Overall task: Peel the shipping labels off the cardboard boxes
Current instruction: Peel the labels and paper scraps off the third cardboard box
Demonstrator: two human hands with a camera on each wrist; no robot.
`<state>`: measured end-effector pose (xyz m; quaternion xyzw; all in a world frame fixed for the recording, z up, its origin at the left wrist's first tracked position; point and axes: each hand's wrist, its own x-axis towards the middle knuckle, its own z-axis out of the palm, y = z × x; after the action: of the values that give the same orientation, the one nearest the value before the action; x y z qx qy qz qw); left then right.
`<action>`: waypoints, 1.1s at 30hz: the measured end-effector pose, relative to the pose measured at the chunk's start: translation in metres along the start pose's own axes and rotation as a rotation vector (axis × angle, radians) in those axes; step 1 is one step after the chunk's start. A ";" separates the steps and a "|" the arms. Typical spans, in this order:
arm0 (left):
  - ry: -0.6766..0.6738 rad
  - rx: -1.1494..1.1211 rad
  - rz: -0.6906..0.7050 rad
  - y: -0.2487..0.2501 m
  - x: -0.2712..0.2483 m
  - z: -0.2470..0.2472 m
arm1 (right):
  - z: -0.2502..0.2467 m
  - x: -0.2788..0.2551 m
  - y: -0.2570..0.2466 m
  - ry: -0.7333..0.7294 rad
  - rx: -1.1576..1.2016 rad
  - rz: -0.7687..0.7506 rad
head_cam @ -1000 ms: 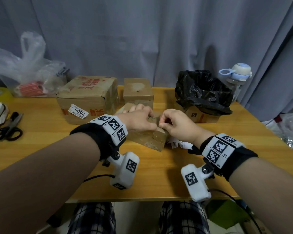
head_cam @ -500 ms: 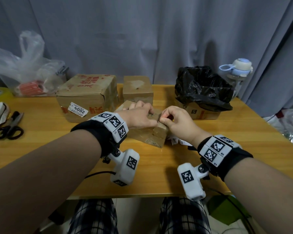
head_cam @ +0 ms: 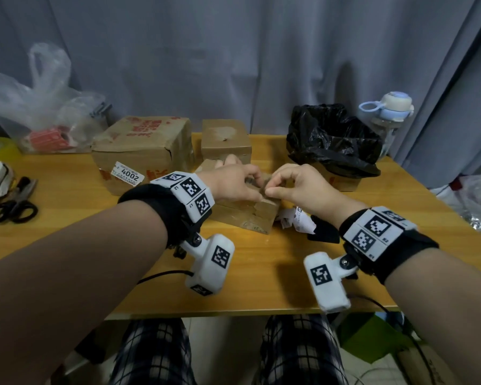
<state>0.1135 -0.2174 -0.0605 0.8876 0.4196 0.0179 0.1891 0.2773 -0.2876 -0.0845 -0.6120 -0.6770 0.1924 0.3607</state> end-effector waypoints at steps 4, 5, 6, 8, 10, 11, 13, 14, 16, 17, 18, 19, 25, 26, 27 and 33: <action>0.018 -0.019 0.005 0.000 0.001 0.000 | -0.013 -0.003 -0.006 -0.138 0.065 0.089; 0.021 -0.029 0.005 -0.001 0.000 0.000 | -0.013 -0.003 -0.007 -0.152 0.042 0.096; 0.024 -0.036 0.003 -0.002 0.000 0.001 | -0.012 -0.002 -0.007 -0.159 0.018 0.102; 0.024 -0.038 -0.001 -0.004 0.001 0.001 | -0.011 0.000 -0.009 -0.173 0.029 0.110; 0.018 -0.046 -0.010 -0.004 0.001 0.002 | -0.010 0.003 -0.011 -0.191 0.052 0.116; 0.017 -0.050 -0.015 -0.004 0.002 0.002 | -0.010 0.004 -0.013 -0.192 0.031 0.110; 0.017 -0.052 -0.019 -0.003 0.003 0.003 | -0.012 0.006 -0.015 -0.186 -0.041 0.092; 0.017 -0.052 -0.021 -0.004 0.003 0.004 | -0.013 0.006 -0.016 -0.180 -0.090 0.086; 0.020 -0.045 -0.025 -0.005 0.003 0.004 | -0.014 0.006 -0.016 -0.174 -0.179 0.069; 0.020 -0.038 -0.028 -0.005 0.004 0.004 | -0.014 0.005 -0.016 -0.174 -0.217 0.047; 0.019 -0.030 -0.030 -0.005 0.004 0.004 | -0.014 0.004 -0.015 -0.175 -0.263 0.014; 0.017 -0.021 -0.032 -0.005 0.005 0.004 | -0.013 0.002 -0.015 -0.178 -0.312 -0.025; -0.005 0.058 0.009 -0.008 0.006 0.008 | -0.011 -0.012 -0.006 -0.082 -0.276 -0.090; -0.006 0.061 0.021 -0.009 0.005 0.007 | -0.009 -0.013 -0.004 -0.051 -0.245 -0.070; -0.016 0.065 0.033 -0.009 0.005 0.007 | -0.007 -0.013 -0.002 -0.019 -0.214 -0.049; -0.037 0.235 0.053 0.004 -0.001 0.001 | 0.004 -0.011 0.001 0.093 -0.047 0.060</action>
<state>0.1160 -0.2210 -0.0598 0.9145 0.3919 -0.0428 0.0907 0.2745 -0.2973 -0.0905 -0.6487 -0.6452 0.1585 0.3712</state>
